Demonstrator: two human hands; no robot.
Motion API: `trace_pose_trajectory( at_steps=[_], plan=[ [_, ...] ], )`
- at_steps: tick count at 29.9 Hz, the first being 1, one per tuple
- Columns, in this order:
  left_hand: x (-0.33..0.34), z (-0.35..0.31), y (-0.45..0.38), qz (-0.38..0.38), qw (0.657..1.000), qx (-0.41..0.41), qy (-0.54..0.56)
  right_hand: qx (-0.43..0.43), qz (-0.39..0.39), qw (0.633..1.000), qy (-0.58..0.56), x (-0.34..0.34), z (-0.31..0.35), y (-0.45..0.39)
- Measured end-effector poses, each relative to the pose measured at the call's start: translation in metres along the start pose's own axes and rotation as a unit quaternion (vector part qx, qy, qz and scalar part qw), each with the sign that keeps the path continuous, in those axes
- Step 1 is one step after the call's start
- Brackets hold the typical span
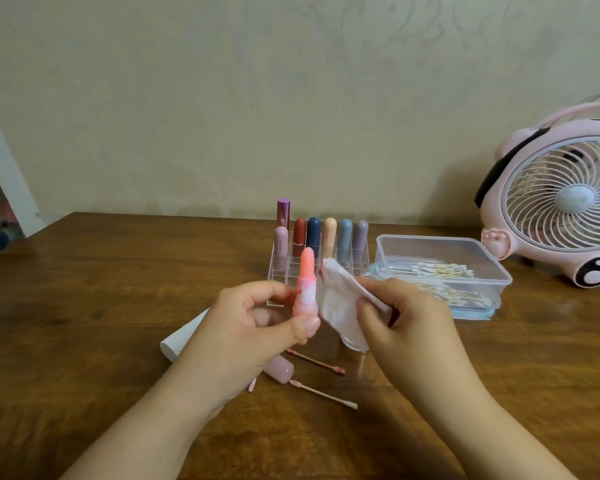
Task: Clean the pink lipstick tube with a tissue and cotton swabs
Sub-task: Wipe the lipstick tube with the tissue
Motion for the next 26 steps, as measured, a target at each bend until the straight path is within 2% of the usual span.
trace_pose_trajectory(
  at_steps=[5,10,19,22,24,26],
  plan=[
    [0.008,-0.002,0.003,0.017,1.0,-0.004,0.012,0.009,0.11,0.988,-0.107,0.026,0.015,0.01],
    [0.008,-0.004,0.004,0.019,1.0,-0.006,0.024,0.03,0.118,0.972,-0.199,0.025,0.015,0.008],
    [0.008,-0.005,0.005,0.023,1.0,-0.004,0.019,0.046,0.14,0.952,-0.268,0.032,0.012,0.009],
    [0.008,-0.007,0.005,0.027,0.999,0.002,0.017,0.061,0.16,0.927,-0.334,0.039,0.012,0.01],
    [0.007,-0.008,0.005,0.024,1.0,0.002,0.016,0.127,0.154,0.896,-0.395,0.043,0.002,0.011],
    [0.008,-0.009,0.005,0.025,1.0,0.007,0.01,0.151,0.15,0.889,-0.407,0.045,-0.004,0.011]
  ],
)
Point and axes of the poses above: each hand's wrist, its own y-axis away from the middle knuckle, its own x-axis out of the palm, z = x × y, the point moved 10 cm from there along -y, towards the middle knuckle, and after that the axes turned 5 degrees about -z, right-handed, at the moved point
